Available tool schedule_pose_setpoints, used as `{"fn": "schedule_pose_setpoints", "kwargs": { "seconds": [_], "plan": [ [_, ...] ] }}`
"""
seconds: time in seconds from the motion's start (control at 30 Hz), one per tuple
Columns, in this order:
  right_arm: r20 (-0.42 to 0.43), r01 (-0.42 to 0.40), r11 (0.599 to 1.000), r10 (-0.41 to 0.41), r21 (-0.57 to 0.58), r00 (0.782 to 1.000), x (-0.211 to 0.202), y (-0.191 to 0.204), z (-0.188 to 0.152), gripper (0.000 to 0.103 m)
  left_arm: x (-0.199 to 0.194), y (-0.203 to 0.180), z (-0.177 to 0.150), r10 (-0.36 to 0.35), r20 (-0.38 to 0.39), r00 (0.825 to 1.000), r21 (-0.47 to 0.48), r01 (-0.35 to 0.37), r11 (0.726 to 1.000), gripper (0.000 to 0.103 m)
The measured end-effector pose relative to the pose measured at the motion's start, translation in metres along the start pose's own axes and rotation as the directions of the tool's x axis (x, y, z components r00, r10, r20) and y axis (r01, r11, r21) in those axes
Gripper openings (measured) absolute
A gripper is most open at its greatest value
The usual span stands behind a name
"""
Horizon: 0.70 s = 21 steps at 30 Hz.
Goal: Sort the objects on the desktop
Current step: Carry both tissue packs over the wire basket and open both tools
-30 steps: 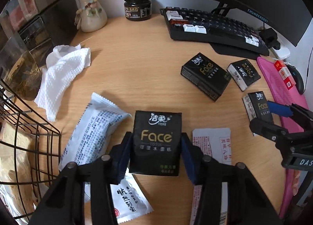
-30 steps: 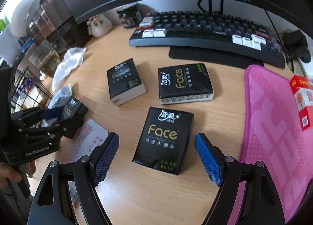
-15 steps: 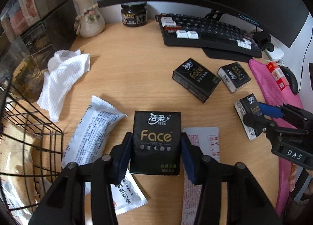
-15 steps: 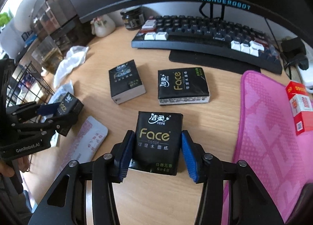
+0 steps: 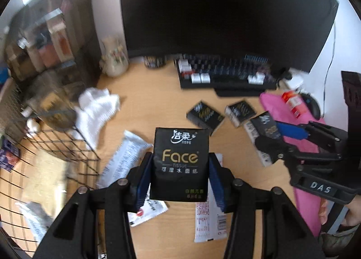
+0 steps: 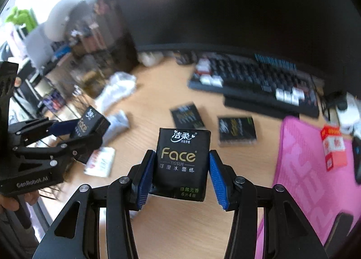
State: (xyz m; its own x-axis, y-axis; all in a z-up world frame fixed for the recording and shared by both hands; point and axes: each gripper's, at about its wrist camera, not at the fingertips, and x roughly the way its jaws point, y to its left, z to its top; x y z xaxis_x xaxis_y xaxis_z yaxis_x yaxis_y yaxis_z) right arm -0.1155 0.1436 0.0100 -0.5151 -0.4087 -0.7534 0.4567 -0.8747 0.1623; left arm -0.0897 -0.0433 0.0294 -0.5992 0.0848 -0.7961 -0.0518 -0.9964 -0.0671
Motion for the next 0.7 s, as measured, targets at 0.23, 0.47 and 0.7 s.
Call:
{"fn": "schedule_pose_setpoints", "kwargs": {
  "seconds": [0.23, 0.47, 0.7],
  "plan": [
    [0.054, -0.117, 0.983, 0.125, -0.141, 0.991, -0.016, 0.085, 0.029, 0.048, -0.063, 0.052, -0.009, 0.080, 0.076, 0.994, -0.097, -0.073, 0.993, 0.053],
    [-0.007, -0.257, 0.930, 0.264, -0.263, 0.964, 0.002, 0.176, 0.034, 0.048, -0.095, 0.124, -0.054, 0.202, 0.038, 0.979, -0.234, -0.188, 0.954, 0.053],
    [-0.069, -0.335, 0.879, 0.332, -0.341, 0.941, 0.022, 0.244, 0.029, 0.048, -0.113, 0.172, -0.092, 0.265, 0.001, 0.964, -0.330, -0.250, 0.910, 0.053]
  ]
}}
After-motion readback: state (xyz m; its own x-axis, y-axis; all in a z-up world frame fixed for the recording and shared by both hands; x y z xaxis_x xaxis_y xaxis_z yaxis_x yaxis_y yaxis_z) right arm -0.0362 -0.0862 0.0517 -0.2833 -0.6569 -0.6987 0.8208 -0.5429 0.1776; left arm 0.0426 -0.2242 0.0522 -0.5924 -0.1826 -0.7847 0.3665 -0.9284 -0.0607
